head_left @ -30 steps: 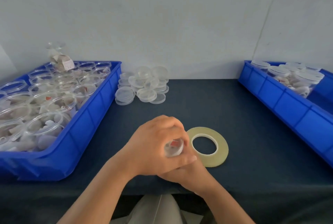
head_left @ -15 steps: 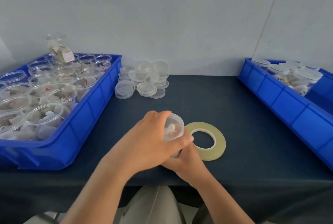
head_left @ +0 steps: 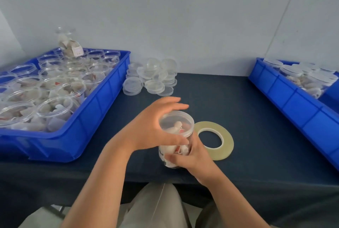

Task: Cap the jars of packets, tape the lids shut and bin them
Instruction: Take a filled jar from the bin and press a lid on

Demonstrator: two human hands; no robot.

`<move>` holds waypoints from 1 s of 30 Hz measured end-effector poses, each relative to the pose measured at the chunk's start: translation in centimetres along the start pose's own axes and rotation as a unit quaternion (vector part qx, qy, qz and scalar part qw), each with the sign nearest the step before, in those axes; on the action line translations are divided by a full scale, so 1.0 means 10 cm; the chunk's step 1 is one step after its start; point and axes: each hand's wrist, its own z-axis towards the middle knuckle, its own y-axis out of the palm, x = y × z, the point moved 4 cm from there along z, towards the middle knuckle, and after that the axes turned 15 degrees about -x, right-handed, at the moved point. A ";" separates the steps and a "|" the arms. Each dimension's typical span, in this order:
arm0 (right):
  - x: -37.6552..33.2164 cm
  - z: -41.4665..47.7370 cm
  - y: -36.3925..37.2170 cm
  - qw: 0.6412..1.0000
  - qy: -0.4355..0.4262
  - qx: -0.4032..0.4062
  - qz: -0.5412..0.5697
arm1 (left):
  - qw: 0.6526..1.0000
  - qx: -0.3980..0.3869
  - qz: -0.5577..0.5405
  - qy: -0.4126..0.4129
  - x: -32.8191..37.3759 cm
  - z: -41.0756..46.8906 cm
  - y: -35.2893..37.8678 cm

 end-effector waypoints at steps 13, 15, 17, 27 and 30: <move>0.00 -0.03 0.02 0.993 0.010 0.058 -0.104 | 0.966 0.220 -0.004 -0.135 0.06 -0.01 0.40; 0.02 -0.01 0.01 0.994 0.020 0.041 -0.100 | 0.974 0.191 0.027 -0.116 0.06 -0.01 0.34; 0.02 0.00 0.01 0.994 0.023 0.035 -0.100 | 0.980 0.170 0.038 -0.098 0.09 -0.01 0.32; 0.00 -0.01 0.01 0.992 0.036 0.013 -0.119 | 0.988 0.120 0.082 -0.050 0.10 0.02 0.27; 0.00 -0.01 0.00 0.994 0.036 0.002 -0.106 | 0.989 0.118 0.077 -0.038 0.10 0.03 0.27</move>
